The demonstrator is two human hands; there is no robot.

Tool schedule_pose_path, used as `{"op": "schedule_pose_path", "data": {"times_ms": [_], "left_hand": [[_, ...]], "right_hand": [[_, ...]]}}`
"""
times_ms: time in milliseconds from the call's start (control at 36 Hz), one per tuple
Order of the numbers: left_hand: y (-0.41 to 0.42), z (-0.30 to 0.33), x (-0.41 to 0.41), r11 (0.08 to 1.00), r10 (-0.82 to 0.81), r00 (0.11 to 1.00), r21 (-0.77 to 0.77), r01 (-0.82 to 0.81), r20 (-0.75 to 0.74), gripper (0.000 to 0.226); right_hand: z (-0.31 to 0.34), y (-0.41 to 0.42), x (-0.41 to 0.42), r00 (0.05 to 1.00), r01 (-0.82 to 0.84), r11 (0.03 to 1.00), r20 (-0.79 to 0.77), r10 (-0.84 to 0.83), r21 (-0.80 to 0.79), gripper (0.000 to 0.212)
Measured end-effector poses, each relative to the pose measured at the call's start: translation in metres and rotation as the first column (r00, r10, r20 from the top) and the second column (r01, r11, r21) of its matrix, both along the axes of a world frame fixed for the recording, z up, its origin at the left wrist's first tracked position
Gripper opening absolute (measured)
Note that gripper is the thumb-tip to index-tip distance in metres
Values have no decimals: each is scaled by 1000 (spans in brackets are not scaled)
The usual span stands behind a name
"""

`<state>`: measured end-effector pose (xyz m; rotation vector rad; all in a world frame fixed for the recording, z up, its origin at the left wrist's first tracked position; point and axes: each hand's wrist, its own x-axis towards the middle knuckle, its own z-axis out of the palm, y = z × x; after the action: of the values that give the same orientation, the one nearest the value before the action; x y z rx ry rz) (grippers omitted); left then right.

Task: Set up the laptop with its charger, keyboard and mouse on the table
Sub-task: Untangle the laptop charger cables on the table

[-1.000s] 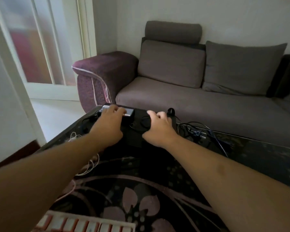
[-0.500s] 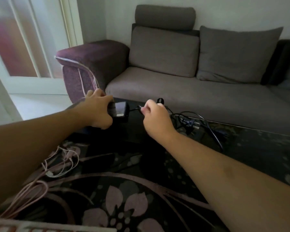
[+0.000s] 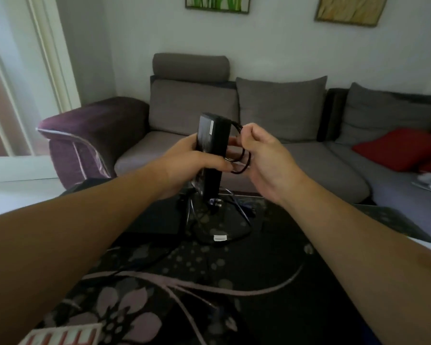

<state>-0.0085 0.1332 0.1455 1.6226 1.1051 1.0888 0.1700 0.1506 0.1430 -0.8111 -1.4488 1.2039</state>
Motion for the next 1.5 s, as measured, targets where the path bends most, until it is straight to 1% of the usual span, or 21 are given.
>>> {"op": "schedule_pose_path", "data": {"times_ms": [111, 167, 306, 417, 472, 528, 611, 667, 694, 722, 778, 861, 917, 972, 1056, 1111, 1167, 1222, 1306, 1389, 1500], "left_hand": [[2, 12, 66, 998, 58, 998, 33, -58, -5, 43], [7, 11, 93, 997, 57, 998, 50, -56, -9, 41], [17, 7, 173, 997, 25, 998, 66, -29, 64, 43], [23, 12, 226, 999, 0, 986, 39, -7, 165, 42], [27, 20, 253, 1000, -22, 968, 7, 21, 252, 42], [32, 29, 277, 998, -44, 941, -18, 54, 337, 43], [33, 45, 307, 992, -93, 889, -37, 123, 449, 35], [28, 53, 325, 980, -132, 842, -57, 190, 523, 22], [25, 56, 332, 971, -152, 821, -72, 227, 550, 13], [22, 57, 338, 962, -168, 805, -84, 260, 570, 6], [22, 54, 346, 952, -183, 793, -97, 290, 581, 10], [33, 40, 346, 956, -172, 817, -108, 273, 550, 8], [45, 28, 338, 961, -141, 835, -130, 245, 532, 8], [57, 18, 326, 968, -106, 855, -145, 207, 508, 9], [71, 1, 308, 978, -27, 898, -173, 114, 440, 24], [78, -12, 298, 984, 29, 937, -174, 34, 349, 31], [82, -28, 288, 985, 63, 973, -172, -24, 220, 32], [84, -46, 279, 983, 76, 995, -170, -64, 63, 31], [89, -73, 277, 979, 141, 988, -141, -148, -61, 33], [98, -102, 282, 970, 177, 974, -145, -197, -145, 43], [111, -135, 297, 968, 169, 933, -124, -218, -319, 70]], "right_hand": [[7, -10, 59, 939, 204, 966, 247, -239, 158, 26], [5, -14, 81, 922, 222, 961, 284, -262, 164, 26], [-14, -20, 148, 994, 104, 994, 25, -103, -35, 41], [-27, -20, 199, 977, -63, 991, -208, 38, -117, 51], [-32, -20, 223, 961, -128, 983, -263, 90, -129, 60], [-38, -13, 239, 986, -94, 986, -147, 73, -136, 71], [-43, 2, 249, 965, 206, 972, 190, -183, -111, 88], [-46, 13, 255, 929, 326, 937, 225, -293, -128, 90], [-48, 20, 259, 927, 341, 926, 222, -302, -161, 82], [-49, 24, 262, 927, 345, 917, 226, -299, -200, 60], [-50, 27, 266, 917, 350, 900, 293, -271, -262, 11], [-61, 33, 277, 874, 384, 863, 432, -223, -330, 31], [-64, 37, 287, 870, 439, 811, 407, -277, -386, 33], [-63, 43, 305, 848, 528, 750, 287, -445, -397, 30], [-51, 61, 333, 706, 708, 687, 171, -688, -161, 19], [-43, 78, 352, 532, 832, 551, 185, -826, 67, 19], [-32, 85, 360, 466, 868, 480, 127, -876, 130, 19], [-27, 83, 356, 475, 862, 491, 137, -869, 124, 16], [-45, 78, 349, 480, 816, 554, 336, -810, 168, 10], [-72, 62, 345, 370, 708, 649, 637, -676, 278, 4], [-110, 46, 343, 144, 544, 822, 947, -288, 168, 16]]}}
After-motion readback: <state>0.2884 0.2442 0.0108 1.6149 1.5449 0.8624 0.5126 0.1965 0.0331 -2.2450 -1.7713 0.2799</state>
